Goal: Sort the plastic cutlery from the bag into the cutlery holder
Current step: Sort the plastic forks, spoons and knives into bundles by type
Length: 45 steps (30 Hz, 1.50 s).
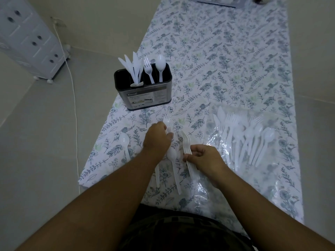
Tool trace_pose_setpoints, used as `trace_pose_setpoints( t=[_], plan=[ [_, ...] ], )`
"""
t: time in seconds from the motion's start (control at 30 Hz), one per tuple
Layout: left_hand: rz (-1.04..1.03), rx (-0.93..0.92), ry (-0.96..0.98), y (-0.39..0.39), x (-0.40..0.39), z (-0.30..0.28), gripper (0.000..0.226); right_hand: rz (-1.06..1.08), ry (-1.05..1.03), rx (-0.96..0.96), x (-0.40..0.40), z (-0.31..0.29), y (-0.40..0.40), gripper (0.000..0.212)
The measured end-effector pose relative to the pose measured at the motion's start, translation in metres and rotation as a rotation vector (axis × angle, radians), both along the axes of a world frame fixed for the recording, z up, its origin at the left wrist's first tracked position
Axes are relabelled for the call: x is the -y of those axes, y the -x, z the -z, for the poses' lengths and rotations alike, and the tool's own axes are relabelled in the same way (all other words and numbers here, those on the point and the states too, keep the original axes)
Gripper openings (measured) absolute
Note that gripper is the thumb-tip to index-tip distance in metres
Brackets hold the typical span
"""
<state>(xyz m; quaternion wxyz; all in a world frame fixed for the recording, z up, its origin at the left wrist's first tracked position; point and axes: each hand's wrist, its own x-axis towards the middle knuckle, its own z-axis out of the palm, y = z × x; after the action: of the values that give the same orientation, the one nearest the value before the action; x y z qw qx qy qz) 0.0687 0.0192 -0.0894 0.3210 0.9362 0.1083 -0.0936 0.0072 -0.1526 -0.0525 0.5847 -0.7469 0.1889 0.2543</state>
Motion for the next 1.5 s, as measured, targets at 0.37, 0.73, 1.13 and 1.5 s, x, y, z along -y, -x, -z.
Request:
trace_pose_setpoints(
  t=[0.37,0.73,1.13,1.5],
  plan=[
    [0.056,-0.001,-0.086,0.011,-0.008,0.006,0.023,0.057,-0.092,0.010,-0.003,-0.003,0.000,0.012],
    [-0.042,0.031,0.109,0.025,-0.008,-0.013,0.017,0.161,-0.190,-0.032,-0.011,0.004,0.000,0.012],
    [-0.140,0.047,0.387,0.064,0.009,-0.029,0.017,0.123,-0.349,-0.030,-0.021,-0.001,0.000,0.018],
    [-0.348,-0.144,0.723,0.070,0.009,-0.026,0.026,0.129,-0.347,-0.029,-0.024,0.010,0.001,0.039]
  ],
)
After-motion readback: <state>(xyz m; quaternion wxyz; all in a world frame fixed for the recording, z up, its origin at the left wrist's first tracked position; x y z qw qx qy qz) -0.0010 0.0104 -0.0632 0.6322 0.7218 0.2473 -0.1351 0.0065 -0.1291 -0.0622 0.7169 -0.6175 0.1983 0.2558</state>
